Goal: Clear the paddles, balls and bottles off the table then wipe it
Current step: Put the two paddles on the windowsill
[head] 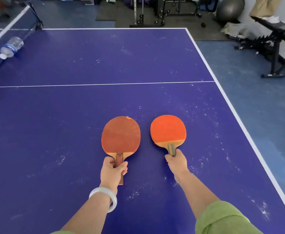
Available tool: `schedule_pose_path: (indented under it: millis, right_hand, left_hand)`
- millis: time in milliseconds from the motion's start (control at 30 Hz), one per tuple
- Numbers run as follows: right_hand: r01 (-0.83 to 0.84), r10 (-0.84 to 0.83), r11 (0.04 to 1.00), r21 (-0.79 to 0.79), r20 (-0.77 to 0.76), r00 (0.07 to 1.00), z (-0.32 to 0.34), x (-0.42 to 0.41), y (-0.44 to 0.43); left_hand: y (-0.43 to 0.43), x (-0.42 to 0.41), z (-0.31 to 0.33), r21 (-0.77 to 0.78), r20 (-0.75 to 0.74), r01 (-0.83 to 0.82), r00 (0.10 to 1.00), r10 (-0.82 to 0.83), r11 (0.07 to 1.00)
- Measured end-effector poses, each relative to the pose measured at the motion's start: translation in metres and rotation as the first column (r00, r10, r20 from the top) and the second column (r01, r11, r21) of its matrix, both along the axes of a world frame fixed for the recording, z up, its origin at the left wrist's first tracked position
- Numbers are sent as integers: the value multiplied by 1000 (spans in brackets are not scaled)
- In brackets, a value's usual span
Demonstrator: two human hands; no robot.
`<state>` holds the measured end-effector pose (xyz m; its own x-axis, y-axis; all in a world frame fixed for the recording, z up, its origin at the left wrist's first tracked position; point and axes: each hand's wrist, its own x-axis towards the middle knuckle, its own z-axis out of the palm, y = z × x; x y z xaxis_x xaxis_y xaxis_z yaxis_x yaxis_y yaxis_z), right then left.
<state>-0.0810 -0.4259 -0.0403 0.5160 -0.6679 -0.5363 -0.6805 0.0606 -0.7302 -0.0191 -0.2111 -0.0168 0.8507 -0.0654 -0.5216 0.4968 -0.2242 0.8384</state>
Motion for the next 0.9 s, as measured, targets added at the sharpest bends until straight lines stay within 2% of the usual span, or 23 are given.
schedule_pose_path:
  millis: [167, 333, 500, 733, 900]
  right_hand:
    - [-136, 122, 980, 144, 101, 987, 19, -6, 37]
    - [-307, 274, 938, 159, 197, 941, 38, 2, 96]
    - [-464, 428, 874, 149, 220, 877, 61, 16, 177]
    - [-724, 693, 683, 102, 224, 685, 85, -10, 324]
    - [-872, 847, 484, 69, 213, 487, 91, -69, 456]
  left_hand:
    - [47, -8, 16, 21, -25, -93, 995, 94, 995]
    - [116, -30, 36, 103, -24, -203, 978, 207, 974]
    - [189, -63, 51, 82, 1, -372, 928, 373, 925]
    - [312, -146, 70, -29, 3, -607, 795, 607, 794]
    - [426, -248, 71, 21, 28, -704, 710, 703, 710]
